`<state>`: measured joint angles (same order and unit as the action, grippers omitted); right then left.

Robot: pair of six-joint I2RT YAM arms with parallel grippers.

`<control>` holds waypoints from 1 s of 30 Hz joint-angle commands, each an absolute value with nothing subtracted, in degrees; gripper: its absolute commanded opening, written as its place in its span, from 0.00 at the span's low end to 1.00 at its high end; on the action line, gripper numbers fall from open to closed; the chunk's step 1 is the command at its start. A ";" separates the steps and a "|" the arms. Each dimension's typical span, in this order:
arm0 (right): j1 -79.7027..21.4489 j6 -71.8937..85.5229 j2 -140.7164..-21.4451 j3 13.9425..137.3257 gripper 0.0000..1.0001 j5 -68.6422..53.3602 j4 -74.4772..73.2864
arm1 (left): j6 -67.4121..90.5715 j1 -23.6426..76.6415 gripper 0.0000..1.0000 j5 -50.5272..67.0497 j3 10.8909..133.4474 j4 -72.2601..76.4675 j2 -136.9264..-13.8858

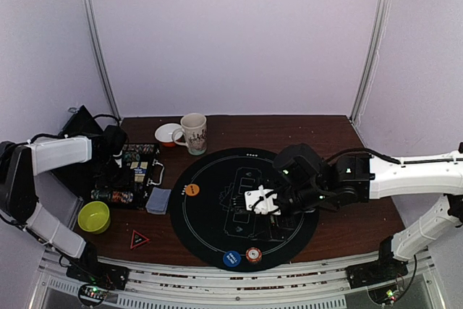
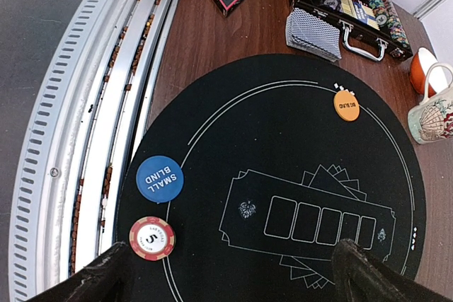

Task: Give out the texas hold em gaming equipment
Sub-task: Adjust the poker chips pile in the chip case, then pick up the pile of poker chips from the chip case.

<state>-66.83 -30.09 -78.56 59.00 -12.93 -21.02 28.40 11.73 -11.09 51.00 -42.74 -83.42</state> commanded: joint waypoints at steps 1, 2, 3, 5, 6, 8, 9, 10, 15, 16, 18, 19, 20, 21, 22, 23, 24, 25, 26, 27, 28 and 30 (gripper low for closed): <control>-66.53 -30.57 -78.75 60.07 1.00 -13.45 -21.88 | 29.22 11.93 0.82 -10.82 51.64 -44.44 -83.84; -66.56 -30.58 -78.72 60.03 1.00 -13.45 -21.87 | 29.09 11.99 0.82 -10.41 51.58 -44.51 -83.80; -66.61 -30.66 -78.73 59.99 1.00 -13.49 -21.86 | 29.06 11.99 0.82 -10.03 51.42 -44.59 -83.61; -66.60 -30.67 -78.75 59.83 1.00 -13.45 -21.84 | 28.93 12.13 0.83 -9.07 51.04 -44.57 -83.06; -66.54 -30.77 -78.75 59.78 1.00 -13.45 -21.88 | 28.85 12.08 0.84 -8.67 50.92 -44.54 -82.84; -66.61 -30.76 -78.73 59.74 1.00 -13.49 -21.76 | 28.57 12.08 0.86 -8.11 50.93 -44.44 -82.98; -66.62 -30.84 -78.74 59.71 1.00 -13.53 -21.75 | 28.17 12.10 0.87 -7.68 51.05 -44.20 -83.31; -66.62 -30.85 -78.75 59.66 1.00 -13.53 -21.69 | 27.75 12.13 0.88 -7.25 51.26 -44.05 -83.86; -66.60 -31.01 -78.60 59.73 1.00 -13.29 -21.92 | 27.97 12.13 0.88 -9.05 52.08 -44.83 -86.13; -66.60 -31.09 -78.51 59.71 1.00 -13.32 -21.89 | 28.00 12.13 0.86 -9.29 52.26 -45.00 -86.75; -66.60 -31.18 -78.25 59.59 1.00 -13.31 -21.72 | 28.12 12.12 0.81 -9.62 52.45 -45.42 -87.92; -66.58 -31.20 -78.23 59.57 1.00 -13.23 -21.71 | 28.06 12.13 0.78 -9.48 52.46 -45.35 -88.30; -66.61 -31.20 -78.18 59.47 1.00 -13.19 -21.71 | 28.07 12.13 0.77 -9.45 52.40 -45.30 -88.59; -66.57 -31.20 -78.14 59.43 1.00 -13.12 -21.71 | 28.05 12.13 0.76 -9.55 52.45 -45.27 -88.71; -66.57 -31.14 -78.14 59.30 1.00 -13.08 -21.71 | 27.97 12.13 0.74 -9.61 52.52 -45.15 -88.84; -66.57 -31.12 -78.13 59.23 1.00 -13.09 -21.63 | 27.91 12.08 0.74 -9.78 52.59 -44.99 -88.98; -66.61 -31.11 -78.06 59.14 1.00 -13.07 -21.56 | 27.87 12.12 0.74 -10.23 52.80 -44.88 -89.19; -66.62 -31.11 -78.05 59.08 1.00 -13.07 -21.46 | 27.74 12.13 0.73 -10.57 53.04 -44.81 -89.65; -66.61 -31.14 -77.99 59.07 1.00 -13.04 -21.45 | 27.63 12.13 0.72 -11.06 53.33 -44.80 -90.18; -66.58 -31.13 -77.92 59.11 1.00 -13.01 -21.45 | 27.48 12.13 0.70 -11.48 53.57 -44.80 -90.92; -66.62 -31.19 -77.95 59.12 1.00 -12.93 -21.40 | 27.06 12.12 0.69 -11.76 53.98 -44.76 -92.10; -66.62 -31.11 -77.95 59.09 1.00 -12.76 -21.49 | 26.72 12.13 0.66 -12.47 54.35 -44.67 -93.48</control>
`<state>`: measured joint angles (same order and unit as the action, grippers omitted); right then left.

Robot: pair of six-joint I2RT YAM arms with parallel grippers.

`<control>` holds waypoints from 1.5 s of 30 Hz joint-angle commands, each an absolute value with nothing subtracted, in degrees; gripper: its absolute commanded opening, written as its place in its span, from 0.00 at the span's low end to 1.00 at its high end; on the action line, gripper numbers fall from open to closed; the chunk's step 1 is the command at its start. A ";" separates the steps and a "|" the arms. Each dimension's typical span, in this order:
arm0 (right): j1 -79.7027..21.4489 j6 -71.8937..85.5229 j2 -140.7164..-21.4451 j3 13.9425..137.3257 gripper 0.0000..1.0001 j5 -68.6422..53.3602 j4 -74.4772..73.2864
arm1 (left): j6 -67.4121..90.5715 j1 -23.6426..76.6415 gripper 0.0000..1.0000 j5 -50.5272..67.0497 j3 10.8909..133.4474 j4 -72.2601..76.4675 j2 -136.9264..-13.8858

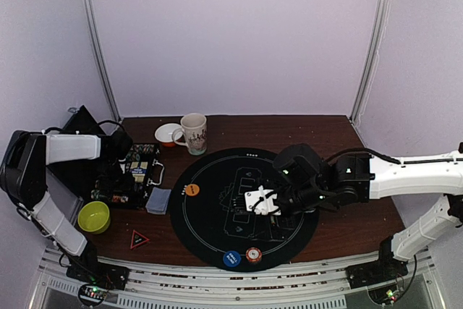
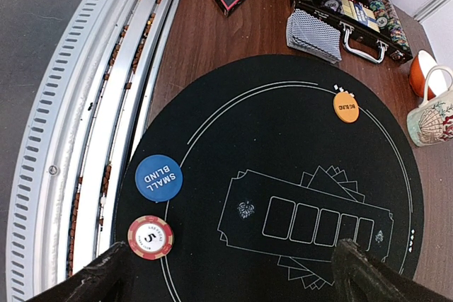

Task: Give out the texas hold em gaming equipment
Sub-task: Pick up the pile of poker chips from the chip case.

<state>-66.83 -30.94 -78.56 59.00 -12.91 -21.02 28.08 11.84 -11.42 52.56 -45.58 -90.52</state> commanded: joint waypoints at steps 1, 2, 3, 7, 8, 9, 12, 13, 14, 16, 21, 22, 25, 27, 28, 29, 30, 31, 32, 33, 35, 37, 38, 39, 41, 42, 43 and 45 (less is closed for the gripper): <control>-66.62 -31.11 -77.91 59.06 1.00 -12.67 -21.59 | 26.56 12.13 0.65 -12.71 54.43 -44.57 -94.07; -66.60 -31.11 -77.87 59.06 1.00 -12.61 -21.62 | 26.47 12.02 0.63 -13.03 54.48 -44.49 -94.52; -66.57 -31.11 -77.78 59.06 1.00 -12.51 -21.63 | 26.29 12.04 0.61 -13.20 54.58 -44.46 -94.84; -66.59 -31.25 -77.76 58.93 1.00 -12.50 -21.50 | 26.04 11.97 0.52 -13.03 54.59 -44.25 -95.46; -66.59 -31.21 -77.78 58.97 1.00 -12.48 -21.53 | 25.95 11.95 0.46 -12.85 54.56 -44.15 -95.46; -66.62 -31.21 -77.78 59.02 1.00 -12.48 -21.53 | 25.85 11.93 0.38 -12.70 54.51 -44.04 -95.32; -66.62 -31.11 -77.82 59.22 1.00 -12.40 -21.53 | 25.41 11.94 0.12 -11.82 54.65 -44.03 -94.74; -66.62 -31.11 -77.73 59.28 1.00 -12.39 -21.60 | 25.40 11.90 0.01 -11.66 54.71 -44.17 -94.23; -66.59 -31.06 -77.71 59.37 1.00 -12.39 -21.62 | 25.51 11.90 0.00 -11.64 54.75 -44.48 -93.44; -66.62 -30.92 -77.57 59.70 1.00 -12.45 -21.62 | 25.80 12.03 0.00 -11.61 54.91 -45.26 -91.13; -66.35 -29.28 -76.97 61.60 1.00 -11.01 -20.37 | 27.17 12.08 0.00 -12.72 57.43 -49.80 -82.17; -66.21 -28.76 -76.73 62.14 1.00 -10.52 -19.79 | 27.28 12.11 0.00 -12.84 58.35 -50.82 -80.19; -65.48 -27.52 -75.74 63.36 1.00 -9.35 -17.40 | 27.63 12.21 0.00 -9.55 61.01 -52.21 -73.34; -65.14 -27.03 -75.21 64.25 1.00 -8.22 -16.02 | 28.00 12.25 0.00 -2.66 61.31 -49.70 -67.10; -64.96 -26.85 -75.15 65.11 1.00 -7.25 -15.33 | 29.33 12.48 0.00 1.83 60.70 -47.41 -64.67; -64.91 -26.62 -75.38 65.93 1.00 -6.14 -14.56 | 31.13 12.89 0.00 5.99 59.63 -44.84 -62.20; -64.85 -26.64 -76.10 66.83 1.00 -4.84 -14.10 | 33.36 13.94 0.00 10.02 58.34 -41.94 -60.08; -64.80 -26.91 -77.01 67.94 1.00 -3.65 -13.66 | 36.06 15.37 0.00 12.48 56.94 -39.07 -58.33; -64.81 -26.84 -78.27 69.26 1.00 -2.57 -13.27 | 38.59 17.75 0.00 13.47 55.44 -36.43 -56.75; -64.79 -26.75 -79.69 70.81 1.00 -2.07 -13.24 | 41.01 20.37 0.00 13.61 54.14 -33.88 -55.68; -64.78 -27.54 -83.12 74.04 1.00 -2.84 -14.25 | 45.52 25.19 0.00 14.35 51.55 -28.56 -54.81; -64.79 -27.39 -86.90 77.40 0.99 -4.49 -15.96 | 50.29 29.82 0.00 16.39 47.57 -20.96 -54.94; -64.79 -27.03 -88.57 78.98 0.98 -4.90 -16.57 | 52.73 32.09 0.00 17.91 45.33 -15.81 -55.41; -64.85 -26.97 -90.00 80.14 0.97 -5.31 -17.33 | 54.80 33.81 0.00 19.40 42.93 -11.34 -56.16; -64.84 -27.42 -91.85 81.03 0.95 -6.19 -17.83 | 58.06 36.21 0.00 21.37 38.82 -3.99 -57.81; -64.93 -28.16 -92.49 80.94 0.94 -7.30 -17.91 | 59.55 36.96 0.00 22.27 36.55 -0.28 -58.48; -64.98 -28.69 -93.22 80.82 0.94 -8.75 -17.70 | 61.33 37.14 0.00 23.54 34.56 4.29 -58.98; -65.12 -29.33 -95.14 81.40 0.94 -11.18 -17.48 | 63.45 37.38 0.00 25.49 32.16 10.45 -60.46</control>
<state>-65.10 -28.23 -93.10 80.01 -6.74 -15.79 54.89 36.93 19.33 35.59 -12.45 -59.29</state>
